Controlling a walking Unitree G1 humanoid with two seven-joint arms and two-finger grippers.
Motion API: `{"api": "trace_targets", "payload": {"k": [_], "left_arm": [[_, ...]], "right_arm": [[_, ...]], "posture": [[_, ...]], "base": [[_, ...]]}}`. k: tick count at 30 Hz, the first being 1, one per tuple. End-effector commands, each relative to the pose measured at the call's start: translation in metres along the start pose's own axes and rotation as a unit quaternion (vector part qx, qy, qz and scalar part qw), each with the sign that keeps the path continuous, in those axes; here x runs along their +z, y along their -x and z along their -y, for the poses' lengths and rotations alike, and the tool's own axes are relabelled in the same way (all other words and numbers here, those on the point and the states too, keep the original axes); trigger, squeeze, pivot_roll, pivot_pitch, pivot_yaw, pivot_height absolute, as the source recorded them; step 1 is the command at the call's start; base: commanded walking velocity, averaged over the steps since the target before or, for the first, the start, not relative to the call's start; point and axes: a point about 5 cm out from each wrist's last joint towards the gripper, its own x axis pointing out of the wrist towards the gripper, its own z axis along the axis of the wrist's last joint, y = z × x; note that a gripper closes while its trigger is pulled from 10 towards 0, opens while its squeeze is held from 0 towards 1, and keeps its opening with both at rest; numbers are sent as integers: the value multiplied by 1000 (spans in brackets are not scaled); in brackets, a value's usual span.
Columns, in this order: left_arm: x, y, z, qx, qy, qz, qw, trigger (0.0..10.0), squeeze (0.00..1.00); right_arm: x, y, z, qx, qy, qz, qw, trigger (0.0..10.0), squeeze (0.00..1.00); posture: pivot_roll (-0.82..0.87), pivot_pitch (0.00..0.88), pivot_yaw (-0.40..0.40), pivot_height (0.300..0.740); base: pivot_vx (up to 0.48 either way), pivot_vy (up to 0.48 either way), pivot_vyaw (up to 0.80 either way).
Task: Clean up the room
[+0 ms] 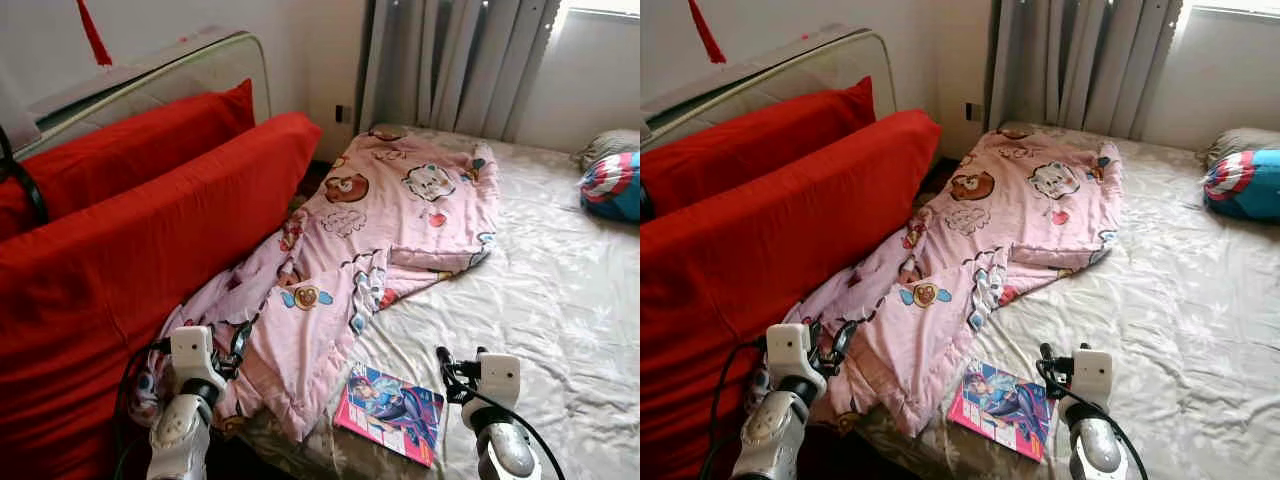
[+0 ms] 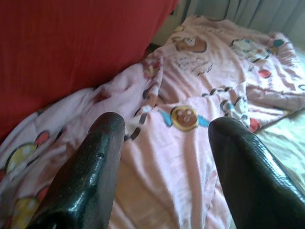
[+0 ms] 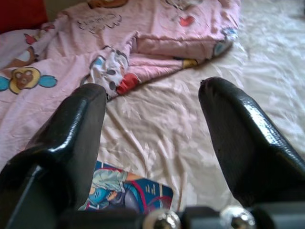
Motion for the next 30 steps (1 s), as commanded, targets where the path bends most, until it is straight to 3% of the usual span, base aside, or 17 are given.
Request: {"api": "trace_targets", "payload": {"k": [1, 8, 17, 23, 30], "left_arm": [[-2, 2, -2, -3, -11, -8, 1000, 10000, 0], [-7, 8, 2, -1, -8, -8, 1000, 10000, 0], [-1, 14, -4, 33, -19, 17, 999, 10000, 0], [0, 14, -4, 23, -28, 14, 999, 10000, 0], [7, 4, 0, 9, -37, 15, 999, 10000, 0]], "right_arm": [[8, -5, -2, 14, 11, 14, 1000, 10000, 0], [16, -11, -10, 44, 15, 24, 999, 10000, 0], [12, -13, -17, 30, -3, 13, 999, 10000, 0], [11, -10, -8, 8, -6, 12, 1000, 10000, 0], [9, -10, 0, -22, -14, 4, 1000, 10000, 0]], "posture": [[-54, 0, -14, 740], [3, 0, -75, 740], [22, 0, -65, 740], [-15, 0, -36, 740], [-41, 0, -8, 740]], "base": [[0, 0, 0], [0, 0, 0], [0, 0, 0], [0, 0, 0], [0, 0, 0]]}}
